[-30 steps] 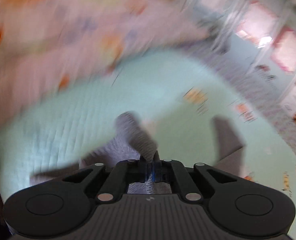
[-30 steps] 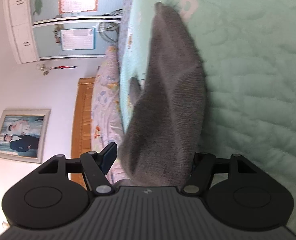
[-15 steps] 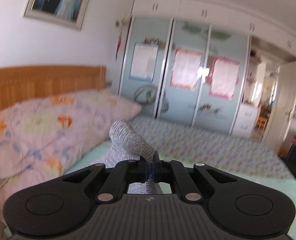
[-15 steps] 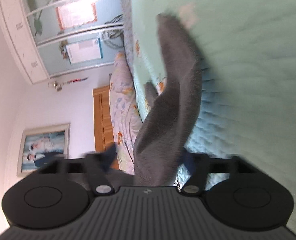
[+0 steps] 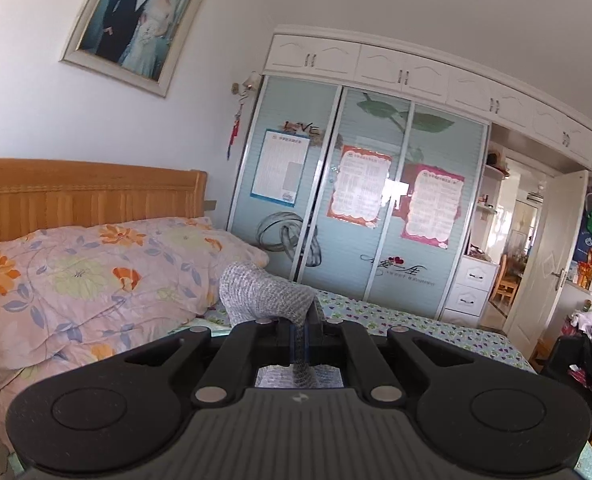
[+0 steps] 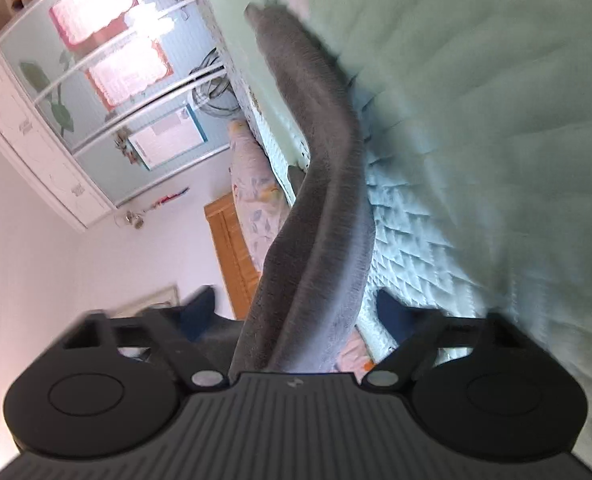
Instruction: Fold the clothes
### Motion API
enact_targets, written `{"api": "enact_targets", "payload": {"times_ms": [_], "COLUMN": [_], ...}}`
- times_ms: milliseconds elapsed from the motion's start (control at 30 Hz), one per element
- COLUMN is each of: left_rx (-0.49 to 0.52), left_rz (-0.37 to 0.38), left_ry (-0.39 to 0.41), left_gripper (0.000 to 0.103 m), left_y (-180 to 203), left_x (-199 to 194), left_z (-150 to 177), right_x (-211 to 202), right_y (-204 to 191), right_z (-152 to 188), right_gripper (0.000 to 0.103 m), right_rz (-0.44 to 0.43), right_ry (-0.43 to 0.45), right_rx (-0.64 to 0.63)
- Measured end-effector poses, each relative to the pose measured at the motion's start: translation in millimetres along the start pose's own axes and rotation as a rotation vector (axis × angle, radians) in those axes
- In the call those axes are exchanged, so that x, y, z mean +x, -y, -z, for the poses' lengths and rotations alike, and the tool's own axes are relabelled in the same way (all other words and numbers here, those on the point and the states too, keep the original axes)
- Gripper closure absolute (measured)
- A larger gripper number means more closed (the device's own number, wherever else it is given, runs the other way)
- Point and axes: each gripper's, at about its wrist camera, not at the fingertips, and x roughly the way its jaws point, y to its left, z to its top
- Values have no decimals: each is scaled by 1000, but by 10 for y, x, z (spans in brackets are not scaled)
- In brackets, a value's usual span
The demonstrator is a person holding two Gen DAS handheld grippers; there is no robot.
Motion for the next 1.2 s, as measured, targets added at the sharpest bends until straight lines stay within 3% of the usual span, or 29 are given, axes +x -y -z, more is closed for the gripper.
{"api": "enact_targets", "payload": {"times_ms": [33,133,267,333,433,500,700,800,900,1033,1200], "left_rx": [-5,-22,-21,10,100,124,190,222,254,165,112], "left_rz": [-9,-30,-50,-56,-52,9,201,297,393,507,660], "left_ry": [-3,-28,-68,-81,-70,-30,90,150,210,199,43], "left_gripper": [100,100,100,100,100,100,100,100,99,99,99], "left_y": [-41,-144,-117,87,686,1278,3071,3968,4864,5027,4670], "left_x": [-27,58,233,398,587,471,96,-91,-279,-428,-36], "left_z": [-6,-16,-167,-323,-612,-742,-1127,-1320,-1512,-1557,-1236], "right_x": [39,-11,-212,-323,-529,-695,-1440,-2160,-3118,-4338,-5098], "right_y": [-64,-272,-621,-875,-1279,-1519,-2114,-2577,-3161,-3687,-3531], "right_z": [28,80,-21,-109,-271,-398,-920,-1154,-1239,-1122,-783], "right_gripper": [95,98,98,98,98,98,98,98,98,97,97], "right_rz": [20,38,-3,-27,-57,-80,-266,-379,-512,-595,-606], "right_ry": [-11,20,83,112,159,188,270,364,504,678,781], "right_rx": [-47,-160,-195,-214,-207,-197,-152,-181,-297,-456,-575]}}
